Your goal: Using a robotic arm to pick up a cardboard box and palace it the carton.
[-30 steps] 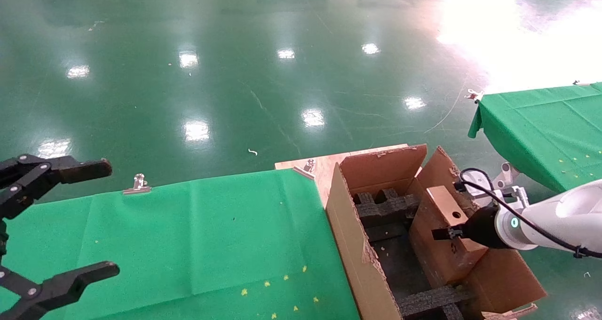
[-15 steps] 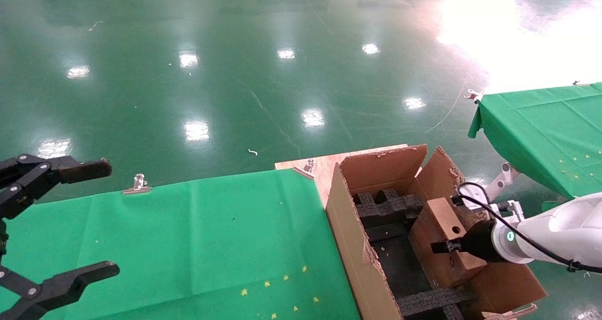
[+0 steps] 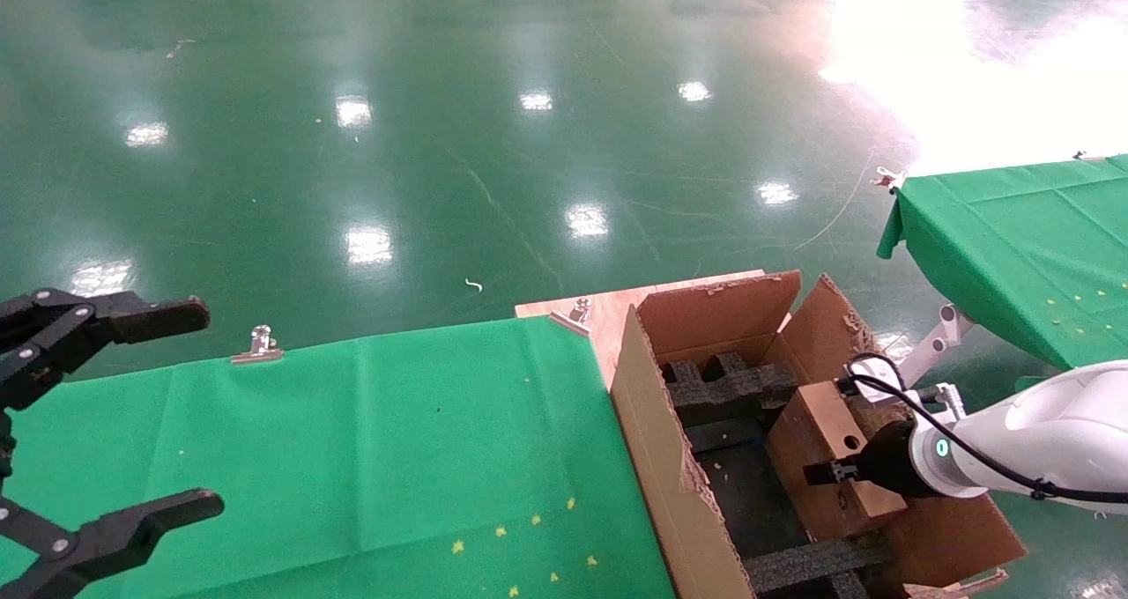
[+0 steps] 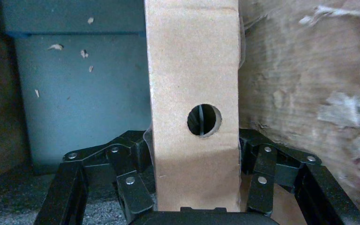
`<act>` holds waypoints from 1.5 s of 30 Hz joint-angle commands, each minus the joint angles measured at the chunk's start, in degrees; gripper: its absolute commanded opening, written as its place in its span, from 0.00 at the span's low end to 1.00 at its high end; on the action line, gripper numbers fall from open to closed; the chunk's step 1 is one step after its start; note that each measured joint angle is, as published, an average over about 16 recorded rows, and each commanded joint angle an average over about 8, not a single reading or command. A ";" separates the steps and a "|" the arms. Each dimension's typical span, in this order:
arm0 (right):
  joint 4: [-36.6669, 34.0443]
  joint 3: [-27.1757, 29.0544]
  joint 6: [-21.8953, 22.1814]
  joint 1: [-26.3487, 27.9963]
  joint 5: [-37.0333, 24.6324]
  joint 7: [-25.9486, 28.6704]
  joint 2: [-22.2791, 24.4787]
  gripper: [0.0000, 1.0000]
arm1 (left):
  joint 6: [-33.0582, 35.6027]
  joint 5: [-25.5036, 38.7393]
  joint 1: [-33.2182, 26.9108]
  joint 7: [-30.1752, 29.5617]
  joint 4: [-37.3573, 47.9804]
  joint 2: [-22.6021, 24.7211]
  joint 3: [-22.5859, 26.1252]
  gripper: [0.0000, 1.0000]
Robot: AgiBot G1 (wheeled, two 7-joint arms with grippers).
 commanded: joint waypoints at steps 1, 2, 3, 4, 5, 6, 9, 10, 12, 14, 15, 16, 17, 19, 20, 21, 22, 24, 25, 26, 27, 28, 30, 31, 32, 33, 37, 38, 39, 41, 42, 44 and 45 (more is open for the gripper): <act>-0.65 -0.08 0.31 -0.33 0.90 -0.96 -0.28 0.09 | 0.00 0.00 0.00 0.00 0.00 0.00 0.00 1.00; -0.97 -0.10 0.43 -0.47 1.21 -1.33 -0.43 0.21 | 0.00 0.00 0.00 0.00 0.00 0.00 0.00 1.00; -1.28 -0.10 0.54 -0.57 1.50 -1.65 -0.57 0.34 | 0.00 0.00 0.00 0.00 0.00 0.00 0.00 1.00; -1.55 -0.11 0.62 -0.65 1.76 -1.92 -0.69 0.46 | 0.00 0.00 0.00 0.00 0.00 0.00 0.00 1.00; -1.77 -0.11 0.67 -0.72 1.94 -2.12 -0.80 0.59 | -0.01 0.00 0.00 0.00 0.01 0.00 0.00 1.00; -1.93 -0.11 0.72 -0.77 2.09 -2.26 -0.88 0.71 | -0.01 0.00 0.01 0.00 0.01 0.00 0.00 1.00; -2.28 -0.11 0.83 -0.90 2.41 -2.56 -1.07 1.00 | -0.02 -0.01 0.01 0.01 0.02 0.00 0.00 1.00; -2.28 -0.11 0.83 -0.89 2.43 -2.53 -1.07 1.00 | -0.02 -0.01 0.01 0.01 0.02 0.00 0.00 1.00; -2.19 -0.10 0.82 -0.88 2.38 -2.46 -1.03 1.00 | -0.02 -0.01 0.01 0.01 0.02 0.00 0.00 1.00; -2.04 -0.09 0.78 -0.82 2.26 -2.35 -0.95 1.00 | -0.01 -0.01 0.01 0.01 0.01 0.00 0.00 1.00; -1.98 -0.09 0.76 -0.80 2.22 -2.30 -0.92 1.00 | -0.01 -0.01 0.01 0.01 0.01 0.00 0.00 1.00; -1.93 -0.09 0.75 -0.78 2.19 -2.26 -0.89 1.00 | -0.01 -0.01 0.01 0.01 0.01 0.00 0.00 1.00; -1.89 -0.08 0.74 -0.77 2.16 -2.23 -0.87 1.00 | -0.01 -0.01 0.01 0.01 0.01 0.00 0.00 1.00; -1.84 -0.09 0.66 -0.73 2.11 -2.17 -0.85 1.00 | -0.01 -0.01 0.01 0.01 0.01 0.00 0.00 1.00; -1.83 -0.09 0.60 -0.70 2.11 -2.15 -0.84 1.00 | -0.01 -0.01 0.01 0.01 0.01 0.00 0.00 1.00; -1.82 -0.10 0.52 -0.68 2.13 -2.13 -0.83 1.00 | -0.01 -0.01 0.01 0.01 0.02 0.00 0.00 1.00; -1.86 -0.11 0.44 -0.67 2.19 -2.16 -0.84 1.00 | -0.01 -0.01 0.01 0.01 0.02 0.00 0.00 1.00; -1.82 -0.14 0.22 -0.58 2.23 -2.21 -0.78 1.00 | -0.01 -0.01 0.01 0.01 0.02 0.00 0.00 1.00; -1.77 -0.16 0.09 -0.52 2.25 -2.26 -0.72 1.00 | -0.01 -0.01 0.01 0.01 0.02 0.00 0.00 1.00; -1.71 -0.17 -0.03 -0.45 2.27 -2.30 -0.65 1.00 | -0.01 -0.01 0.01 0.01 0.02 0.00 0.00 1.00; -1.62 -0.19 -0.17 -0.38 2.29 -2.34 -0.56 1.00 | -0.01 -0.01 0.01 0.01 0.02 0.00 0.00 1.00; -1.51 -0.20 -0.30 -0.29 2.30 -2.40 -0.46 1.00 | -0.01 -0.01 0.01 0.01 0.02 0.00 0.00 1.00; -1.23 -0.21 -0.59 -0.05 2.30 -2.51 -0.22 1.00 | -0.01 -0.01 0.00 0.01 0.02 0.00 0.00 1.00; -1.06 -0.21 -0.74 0.11 2.30 -2.56 -0.08 1.00 | -0.01 -0.01 0.00 0.01 0.02 0.00 0.00 1.00; -0.89 -0.20 -0.89 0.28 2.27 -2.61 0.07 1.00 | -0.01 -0.01 0.00 0.01 0.02 0.00 0.01 1.00; -0.70 -0.17 -1.06 0.49 2.24 -2.65 0.24 1.00 | -0.01 -0.01 0.00 0.01 0.02 0.00 0.01 1.00; 0.20 0.16 -1.56 1.82 1.82 -2.77 1.03 1.00 | -0.01 -0.01 0.00 0.01 0.02 0.00 0.01 1.00; 0.47 0.32 -1.65 2.30 1.65 -2.78 1.25 1.00 | -0.01 -0.01 0.00 0.01 0.02 0.00 0.01 1.00; 0.78 0.53 -1.75 2.87 1.48 -2.78 1.50 1.00 | -0.01 -0.01 0.00 0.01 0.02 0.00 0.01 1.00; 1.52 1.08 -1.91 4.24 1.13 -2.76 2.01 1.00 | -0.01 -0.01 0.00 0.02 0.02 -0.01 0.01 1.00; 1.98 1.43 -1.99 5.05 0.97 -2.77 2.27 1.00 | -0.01 -0.01 0.00 0.02 0.02 -0.01 0.01 1.00; 3.05 2.30 -2.05 6.90 0.77 -2.85 2.79 1.00 | -0.01 -0.02 0.00 0.02 0.02 -0.01 0.01 1.00; 3.70 2.81 -2.04 7.92 0.81 -2.95 3.05 1.00 | -0.01 -0.02 0.00 0.02 0.02 -0.01 0.01 1.00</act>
